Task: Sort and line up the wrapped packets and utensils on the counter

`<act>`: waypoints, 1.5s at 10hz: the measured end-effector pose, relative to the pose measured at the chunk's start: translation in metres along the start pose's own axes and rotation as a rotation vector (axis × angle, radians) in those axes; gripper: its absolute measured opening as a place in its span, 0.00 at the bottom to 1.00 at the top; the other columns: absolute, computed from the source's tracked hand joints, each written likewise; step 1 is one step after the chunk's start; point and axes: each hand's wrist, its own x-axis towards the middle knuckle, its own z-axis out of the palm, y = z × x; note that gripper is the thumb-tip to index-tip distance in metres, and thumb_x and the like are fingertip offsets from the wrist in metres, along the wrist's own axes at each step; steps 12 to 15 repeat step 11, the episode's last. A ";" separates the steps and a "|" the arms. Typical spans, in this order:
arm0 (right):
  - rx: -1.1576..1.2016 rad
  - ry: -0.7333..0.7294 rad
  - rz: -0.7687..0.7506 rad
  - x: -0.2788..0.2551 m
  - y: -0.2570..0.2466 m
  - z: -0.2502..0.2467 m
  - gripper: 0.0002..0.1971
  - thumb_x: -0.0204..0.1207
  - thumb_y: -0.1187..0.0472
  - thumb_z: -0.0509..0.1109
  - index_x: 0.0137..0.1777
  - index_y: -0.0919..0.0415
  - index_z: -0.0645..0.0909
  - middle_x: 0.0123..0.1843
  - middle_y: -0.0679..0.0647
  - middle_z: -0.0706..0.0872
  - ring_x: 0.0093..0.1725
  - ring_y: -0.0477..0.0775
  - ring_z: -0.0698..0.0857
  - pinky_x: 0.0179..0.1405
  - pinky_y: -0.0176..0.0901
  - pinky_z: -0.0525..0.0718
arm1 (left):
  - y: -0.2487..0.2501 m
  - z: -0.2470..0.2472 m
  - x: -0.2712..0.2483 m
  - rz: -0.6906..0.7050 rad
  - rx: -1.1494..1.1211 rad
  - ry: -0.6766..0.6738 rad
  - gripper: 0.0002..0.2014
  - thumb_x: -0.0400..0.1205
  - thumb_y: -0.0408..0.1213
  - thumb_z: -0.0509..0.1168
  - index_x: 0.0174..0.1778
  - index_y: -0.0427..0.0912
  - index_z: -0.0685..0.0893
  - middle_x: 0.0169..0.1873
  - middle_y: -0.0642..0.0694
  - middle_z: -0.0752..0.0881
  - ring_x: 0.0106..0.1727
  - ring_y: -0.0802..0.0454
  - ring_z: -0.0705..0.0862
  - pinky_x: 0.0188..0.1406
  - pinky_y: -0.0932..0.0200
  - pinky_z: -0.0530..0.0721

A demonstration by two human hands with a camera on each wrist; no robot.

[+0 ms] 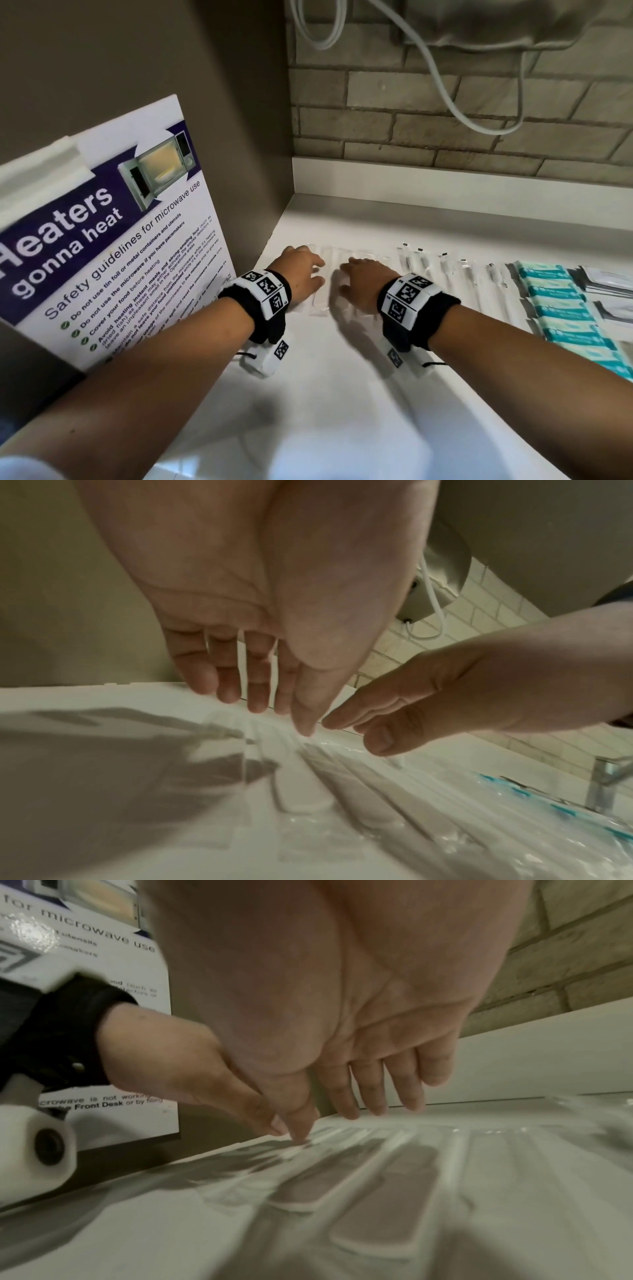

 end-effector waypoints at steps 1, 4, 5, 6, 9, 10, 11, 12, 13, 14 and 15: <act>-0.035 -0.037 0.033 -0.007 0.014 0.001 0.20 0.83 0.53 0.58 0.72 0.58 0.75 0.72 0.56 0.78 0.71 0.61 0.77 0.69 0.51 0.74 | 0.015 0.003 -0.005 0.131 0.145 -0.099 0.26 0.84 0.50 0.61 0.79 0.49 0.71 0.81 0.50 0.68 0.82 0.44 0.59 0.79 0.49 0.60; -0.019 -0.120 0.083 -0.018 0.028 0.003 0.19 0.77 0.51 0.64 0.64 0.59 0.79 0.61 0.54 0.84 0.61 0.60 0.83 0.59 0.50 0.81 | 0.036 0.016 -0.005 0.150 0.355 -0.261 0.31 0.86 0.56 0.54 0.84 0.51 0.59 0.85 0.55 0.55 0.86 0.46 0.45 0.84 0.47 0.46; -0.034 -0.134 0.103 -0.016 0.026 0.003 0.20 0.76 0.52 0.65 0.65 0.61 0.78 0.60 0.56 0.85 0.61 0.61 0.84 0.59 0.50 0.82 | 0.036 0.014 -0.003 0.146 0.343 -0.272 0.31 0.86 0.56 0.55 0.84 0.51 0.59 0.85 0.55 0.55 0.86 0.46 0.46 0.84 0.47 0.45; -0.036 -0.132 0.098 -0.014 0.026 0.004 0.21 0.75 0.51 0.66 0.65 0.60 0.79 0.61 0.55 0.84 0.61 0.60 0.84 0.57 0.49 0.82 | 0.036 0.012 -0.004 0.139 0.320 -0.292 0.31 0.86 0.56 0.55 0.84 0.51 0.59 0.85 0.55 0.55 0.86 0.46 0.45 0.84 0.47 0.45; -0.013 -0.133 0.107 -0.014 0.025 0.004 0.19 0.74 0.51 0.65 0.62 0.58 0.82 0.58 0.54 0.86 0.57 0.60 0.86 0.55 0.51 0.85 | 0.038 0.012 0.000 0.124 0.280 -0.289 0.31 0.85 0.54 0.58 0.84 0.50 0.61 0.85 0.54 0.56 0.86 0.46 0.48 0.84 0.47 0.47; -0.008 -0.116 0.103 -0.013 0.026 0.007 0.19 0.75 0.52 0.65 0.63 0.59 0.81 0.61 0.56 0.85 0.59 0.61 0.85 0.57 0.51 0.84 | 0.038 0.013 0.000 0.129 0.275 -0.284 0.31 0.85 0.53 0.59 0.84 0.50 0.61 0.85 0.54 0.56 0.86 0.46 0.48 0.83 0.48 0.47; -0.013 -0.073 0.082 -0.017 0.028 0.004 0.27 0.80 0.53 0.63 0.78 0.60 0.67 0.77 0.58 0.73 0.75 0.62 0.74 0.73 0.52 0.72 | 0.042 0.009 0.002 0.177 0.264 -0.221 0.31 0.85 0.52 0.59 0.83 0.49 0.62 0.84 0.52 0.58 0.86 0.46 0.50 0.82 0.47 0.50; -0.013 -0.073 0.082 -0.017 0.028 0.004 0.27 0.80 0.53 0.63 0.78 0.60 0.67 0.77 0.58 0.73 0.75 0.62 0.74 0.73 0.52 0.72 | 0.042 0.009 0.002 0.177 0.264 -0.221 0.31 0.85 0.52 0.59 0.83 0.49 0.62 0.84 0.52 0.58 0.86 0.46 0.50 0.82 0.47 0.50; -0.013 -0.073 0.082 -0.017 0.028 0.004 0.27 0.80 0.53 0.63 0.78 0.60 0.67 0.77 0.58 0.73 0.75 0.62 0.74 0.73 0.52 0.72 | 0.042 0.009 0.002 0.177 0.264 -0.221 0.31 0.85 0.52 0.59 0.83 0.49 0.62 0.84 0.52 0.58 0.86 0.46 0.50 0.82 0.47 0.50; -0.013 -0.073 0.082 -0.017 0.028 0.004 0.27 0.80 0.53 0.63 0.78 0.60 0.67 0.77 0.58 0.73 0.75 0.62 0.74 0.73 0.52 0.72 | 0.042 0.009 0.002 0.177 0.264 -0.221 0.31 0.85 0.52 0.59 0.83 0.49 0.62 0.84 0.52 0.58 0.86 0.46 0.50 0.82 0.47 0.50; -0.013 -0.073 0.082 -0.017 0.028 0.004 0.27 0.80 0.53 0.63 0.78 0.60 0.67 0.77 0.58 0.73 0.75 0.62 0.74 0.73 0.52 0.72 | 0.042 0.009 0.002 0.177 0.264 -0.221 0.31 0.85 0.52 0.59 0.83 0.49 0.62 0.84 0.52 0.58 0.86 0.46 0.50 0.82 0.47 0.50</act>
